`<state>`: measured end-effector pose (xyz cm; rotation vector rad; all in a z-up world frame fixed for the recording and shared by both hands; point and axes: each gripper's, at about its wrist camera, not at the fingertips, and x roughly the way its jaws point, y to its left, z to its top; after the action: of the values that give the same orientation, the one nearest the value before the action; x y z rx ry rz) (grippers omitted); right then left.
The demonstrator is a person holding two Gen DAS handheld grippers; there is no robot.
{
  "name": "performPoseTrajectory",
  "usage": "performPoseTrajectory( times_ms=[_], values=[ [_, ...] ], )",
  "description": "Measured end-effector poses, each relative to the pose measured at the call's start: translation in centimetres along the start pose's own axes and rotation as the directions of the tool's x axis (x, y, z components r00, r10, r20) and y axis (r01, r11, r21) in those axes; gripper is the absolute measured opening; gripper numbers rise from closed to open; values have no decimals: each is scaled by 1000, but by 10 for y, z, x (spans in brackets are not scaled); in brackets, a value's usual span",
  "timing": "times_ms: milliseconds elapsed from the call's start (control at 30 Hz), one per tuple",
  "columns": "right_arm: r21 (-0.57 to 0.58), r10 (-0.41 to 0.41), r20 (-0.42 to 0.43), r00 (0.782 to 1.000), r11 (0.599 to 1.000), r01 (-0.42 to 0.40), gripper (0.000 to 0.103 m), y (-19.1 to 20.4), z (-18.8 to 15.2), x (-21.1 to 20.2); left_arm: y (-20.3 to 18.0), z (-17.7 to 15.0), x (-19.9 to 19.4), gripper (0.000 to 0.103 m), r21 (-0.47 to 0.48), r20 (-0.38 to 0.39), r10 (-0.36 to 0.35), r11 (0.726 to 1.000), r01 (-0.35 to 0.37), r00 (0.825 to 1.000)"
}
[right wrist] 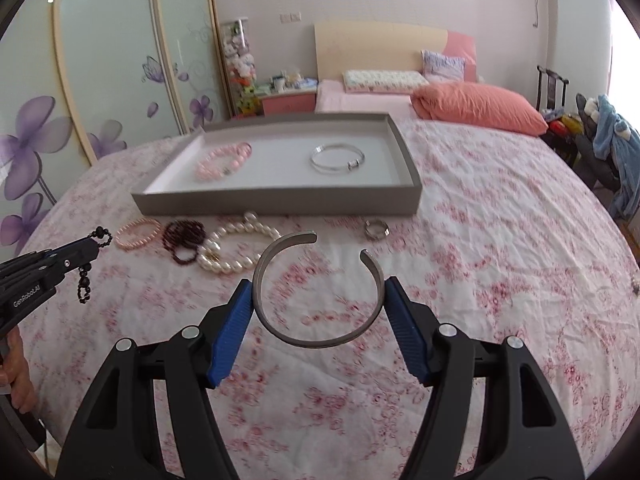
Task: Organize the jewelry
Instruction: 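Carry the black bracelet with the left tool while the right tool carries the cuff over the tray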
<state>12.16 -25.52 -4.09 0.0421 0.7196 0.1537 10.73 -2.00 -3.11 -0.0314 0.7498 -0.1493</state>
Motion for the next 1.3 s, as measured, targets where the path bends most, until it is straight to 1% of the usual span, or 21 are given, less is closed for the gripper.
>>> performPoseTrajectory(
  times_ms=[100, 367, 533, 700, 900, 1000, 1200, 1300],
  values=[
    [-18, 0, 29, 1000, 1000, 1, 66, 6, 2, -5, -5, 2, -5, 6, 9, 21, 1, 1000, -2, 1000],
    [-21, -1, 50, 999, 1000, 2, 66, 7, 1, -11, -7, 3, -8, 6, 10, 32, 11, 1000, -12, 999],
    [-26, -7, 101, 995, 1000, 10, 66, 10, 6, -20, -9, 8, -15, 6, 14, 66, 27, 1000, -28, 997],
    [-51, -9, 191, 981, 999, 19, 66, 16, 16, -35, -14, 14, -24, 6, 26, 118, 35, 999, -39, 992],
    [-77, -13, 272, 962, 996, 35, 66, 23, 27, -46, -22, 22, -30, 6, 44, 165, 40, 998, -48, 985],
    [-81, -15, 296, 955, 996, 41, 66, 24, 31, -49, -24, 24, -31, 6, 44, 182, 45, 998, -54, 982],
    [-81, -15, 315, 949, 996, 42, 66, 23, 37, -47, -26, 30, -30, 6, 53, 199, 50, 997, -61, 979],
    [-83, -19, 333, 943, 995, 49, 67, 22, 46, -43, -26, 37, -28, 6, 57, 212, 51, 996, -64, 976]
  ],
)
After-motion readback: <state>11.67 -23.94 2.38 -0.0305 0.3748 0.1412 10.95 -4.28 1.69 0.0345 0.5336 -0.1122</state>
